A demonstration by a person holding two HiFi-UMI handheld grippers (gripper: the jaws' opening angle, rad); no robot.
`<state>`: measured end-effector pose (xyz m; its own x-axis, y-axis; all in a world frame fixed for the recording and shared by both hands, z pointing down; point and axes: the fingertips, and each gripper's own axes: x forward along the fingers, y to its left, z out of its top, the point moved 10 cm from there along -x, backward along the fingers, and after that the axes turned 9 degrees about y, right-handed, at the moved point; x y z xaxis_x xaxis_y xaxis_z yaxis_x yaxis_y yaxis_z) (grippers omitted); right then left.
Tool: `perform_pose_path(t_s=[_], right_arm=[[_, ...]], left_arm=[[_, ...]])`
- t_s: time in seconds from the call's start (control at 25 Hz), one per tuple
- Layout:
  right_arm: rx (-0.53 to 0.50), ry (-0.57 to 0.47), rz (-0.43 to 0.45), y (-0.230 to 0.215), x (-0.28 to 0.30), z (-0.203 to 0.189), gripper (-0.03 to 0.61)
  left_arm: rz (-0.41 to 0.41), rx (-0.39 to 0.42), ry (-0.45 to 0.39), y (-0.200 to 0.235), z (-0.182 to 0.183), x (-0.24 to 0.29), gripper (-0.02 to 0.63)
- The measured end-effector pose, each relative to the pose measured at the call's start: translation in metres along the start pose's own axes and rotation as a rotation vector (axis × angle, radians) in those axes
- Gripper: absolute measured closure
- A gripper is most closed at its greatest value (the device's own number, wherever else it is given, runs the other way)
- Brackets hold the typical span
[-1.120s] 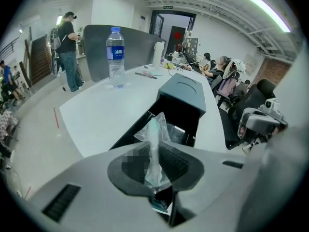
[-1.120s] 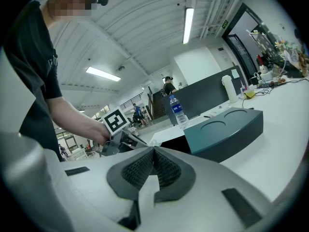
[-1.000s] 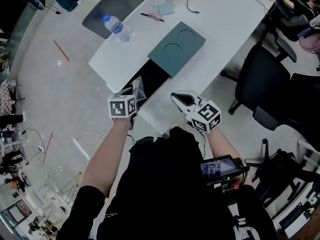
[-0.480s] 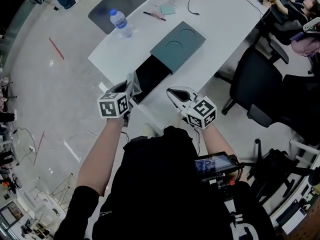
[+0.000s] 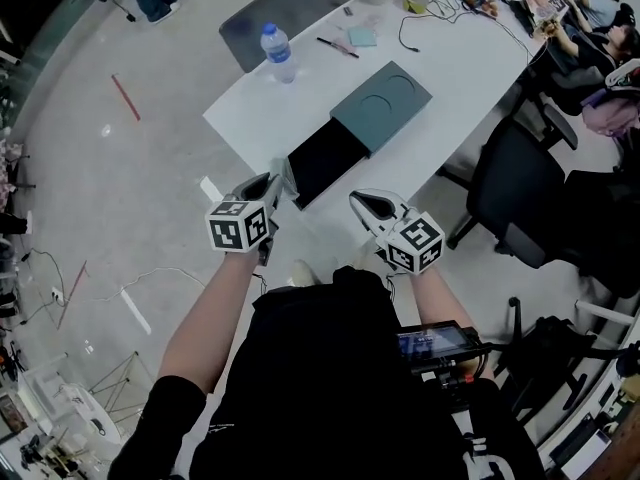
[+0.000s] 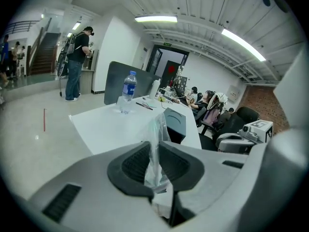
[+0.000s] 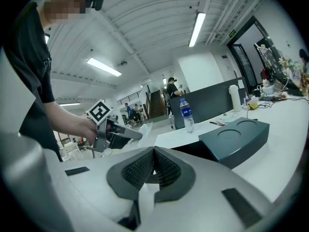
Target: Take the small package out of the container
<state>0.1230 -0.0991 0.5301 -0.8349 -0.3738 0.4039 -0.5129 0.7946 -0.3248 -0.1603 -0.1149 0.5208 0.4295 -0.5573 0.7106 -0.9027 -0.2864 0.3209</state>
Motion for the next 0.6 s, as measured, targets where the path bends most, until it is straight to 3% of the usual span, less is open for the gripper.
perform_pose_path(t_s=[0.6], right_arm=[[-0.035, 0.001, -0.044, 0.05, 0.003, 0.0, 0.552]], left_arm=[[-0.044, -0.005, -0.121, 0.028, -0.04, -0.061, 0.549]])
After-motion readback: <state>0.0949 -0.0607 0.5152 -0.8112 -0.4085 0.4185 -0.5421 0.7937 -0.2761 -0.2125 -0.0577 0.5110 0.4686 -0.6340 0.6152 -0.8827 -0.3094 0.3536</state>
